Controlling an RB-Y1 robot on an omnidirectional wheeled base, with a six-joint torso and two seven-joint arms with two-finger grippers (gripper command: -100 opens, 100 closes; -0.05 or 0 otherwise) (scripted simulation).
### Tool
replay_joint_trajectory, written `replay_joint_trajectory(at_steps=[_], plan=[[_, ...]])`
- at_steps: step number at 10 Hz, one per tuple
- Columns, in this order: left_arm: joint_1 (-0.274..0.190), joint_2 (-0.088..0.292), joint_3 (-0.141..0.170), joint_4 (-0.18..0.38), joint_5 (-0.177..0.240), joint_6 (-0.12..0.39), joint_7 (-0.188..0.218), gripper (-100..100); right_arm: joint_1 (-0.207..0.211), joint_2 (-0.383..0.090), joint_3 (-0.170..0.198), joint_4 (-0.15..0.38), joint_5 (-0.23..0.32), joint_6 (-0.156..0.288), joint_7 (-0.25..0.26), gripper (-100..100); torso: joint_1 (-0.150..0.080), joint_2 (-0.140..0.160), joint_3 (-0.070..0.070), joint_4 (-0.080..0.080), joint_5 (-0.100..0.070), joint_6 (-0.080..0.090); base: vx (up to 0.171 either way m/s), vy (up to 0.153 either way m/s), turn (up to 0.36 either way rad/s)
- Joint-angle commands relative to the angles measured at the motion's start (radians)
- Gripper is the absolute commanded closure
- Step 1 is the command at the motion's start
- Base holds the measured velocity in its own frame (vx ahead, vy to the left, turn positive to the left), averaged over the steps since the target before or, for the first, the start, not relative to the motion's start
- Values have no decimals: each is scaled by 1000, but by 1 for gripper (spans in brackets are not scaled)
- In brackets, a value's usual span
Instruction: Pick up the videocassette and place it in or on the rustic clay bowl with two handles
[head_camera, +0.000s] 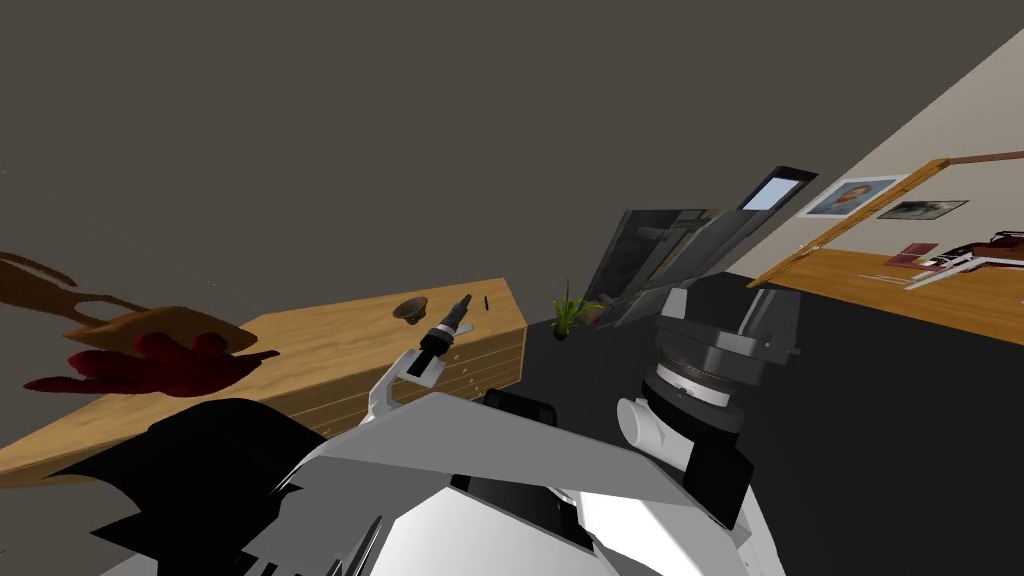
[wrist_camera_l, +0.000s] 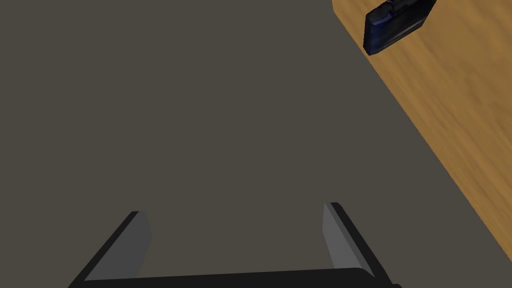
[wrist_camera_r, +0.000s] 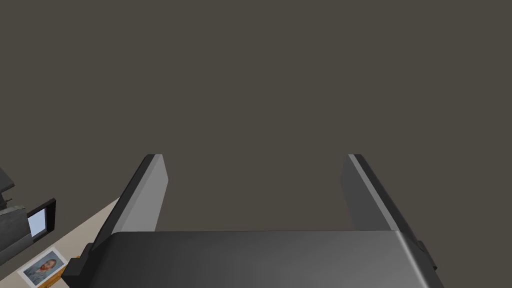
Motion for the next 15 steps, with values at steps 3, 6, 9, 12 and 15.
replay_joint_trajectory(at_steps=[3, 6, 9, 12, 15], plan=[[-16, 57, -3, 66, -42, 92, -11, -100, 0, 0, 0, 0, 0, 0, 0, 0, -2, -1, -1, 0, -1, 0, 43, -106, -80], [-27, 103, -8, 110, -76, 167, -20, -100, 0, 0, 0, 0, 0, 0, 0, 0, 1, 1, 0, 0, 0, 0, 28, -70, -61], [-38, 150, -13, 156, -110, 241, -29, -100, 0, 0, 0, 0, 0, 0, 0, 0, 0, 0, 0, 0, 0, 0, 38, -78, -71], [-43, 174, -15, 180, -126, 279, -33, -100, 0, 0, 0, 0, 0, 0, 0, 0, 1, 0, 0, 0, 0, 0, 29, -60, -51], [-54, 222, -20, 226, -159, 351, -42, -100, 0, 0, 0, 0, 0, 0, 0, 0, -1, 0, 0, 0, 0, 0, 42, -79, -69]])
